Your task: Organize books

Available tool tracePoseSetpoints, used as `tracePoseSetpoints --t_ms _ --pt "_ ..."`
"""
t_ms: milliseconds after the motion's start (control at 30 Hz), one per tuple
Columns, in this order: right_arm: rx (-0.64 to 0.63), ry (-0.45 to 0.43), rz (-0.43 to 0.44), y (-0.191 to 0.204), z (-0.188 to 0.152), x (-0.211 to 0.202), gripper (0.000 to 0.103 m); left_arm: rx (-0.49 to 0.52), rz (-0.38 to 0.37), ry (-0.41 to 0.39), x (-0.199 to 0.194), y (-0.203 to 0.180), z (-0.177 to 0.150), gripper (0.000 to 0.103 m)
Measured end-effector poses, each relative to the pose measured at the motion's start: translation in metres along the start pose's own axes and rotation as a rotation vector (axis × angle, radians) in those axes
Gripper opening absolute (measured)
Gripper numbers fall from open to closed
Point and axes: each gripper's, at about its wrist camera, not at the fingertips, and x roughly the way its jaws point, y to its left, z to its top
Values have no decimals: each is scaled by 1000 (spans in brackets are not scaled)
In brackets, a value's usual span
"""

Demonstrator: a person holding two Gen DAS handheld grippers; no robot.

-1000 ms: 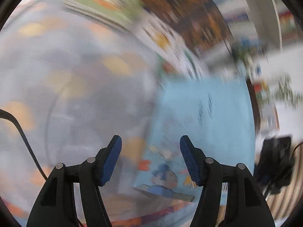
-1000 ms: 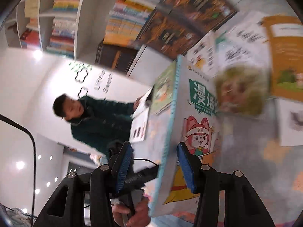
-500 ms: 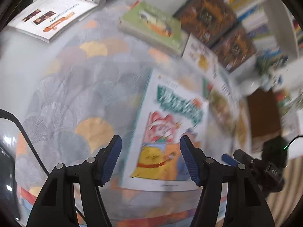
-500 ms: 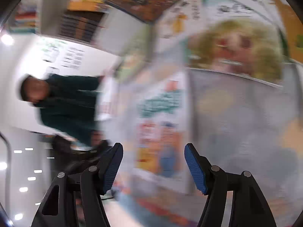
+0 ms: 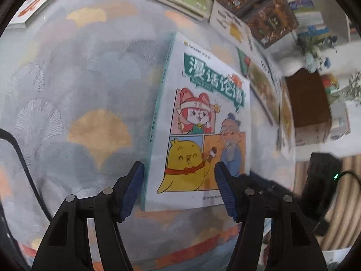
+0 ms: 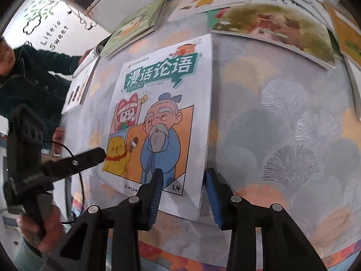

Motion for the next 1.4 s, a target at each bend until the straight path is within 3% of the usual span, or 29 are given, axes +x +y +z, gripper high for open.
tracePoseSetpoints --t_ms 100,167,233,300,400,467,533,667,800,833,867,1133,1300,1400 --pt "43 -17 17 -4 0 -2 40 -57 -267 -41 -16 2 1 61" --pt "111 -25 71 -15 0 -5 40 -34 -344 -45 -24 -3 5 61" --pt "174 -35 122 -24 0 -6 40 21 -281 -31 -19 -7 6 58" --pt "215 -50 151 -28 -1 -5 40 37 -197 -11 -8 -1 6 46" --pt "250 -82 162 -33 -7 -9 40 63 -165 9 -4 5 6 23" --pt "265 -104 158 -32 -11 -11 40 112 -124 43 2 1 4 18" --pt "283 -124 155 -31 -14 -11 40 127 -149 63 4 4 -2 17" --pt "328 -157 144 -30 -20 -13 41 79 -276 78 1 7 2 17" --pt "368 -164 144 -27 -21 -12 46 97 -212 122 21 2 7 17" --pt "395 -163 164 -29 -22 -12 52 101 -216 132 23 0 6 17" --pt "421 -162 190 -32 -23 -13 56 101 -227 136 23 -2 6 17" --pt "563 -87 338 -55 -42 -16 58 -55 -428 196 24 3 21 17" --pt "656 -91 504 -63 -55 -4 71 -185 -628 243 24 9 27 17" --pt "681 -112 578 -59 -46 3 73 -208 -655 256 24 9 29 17"
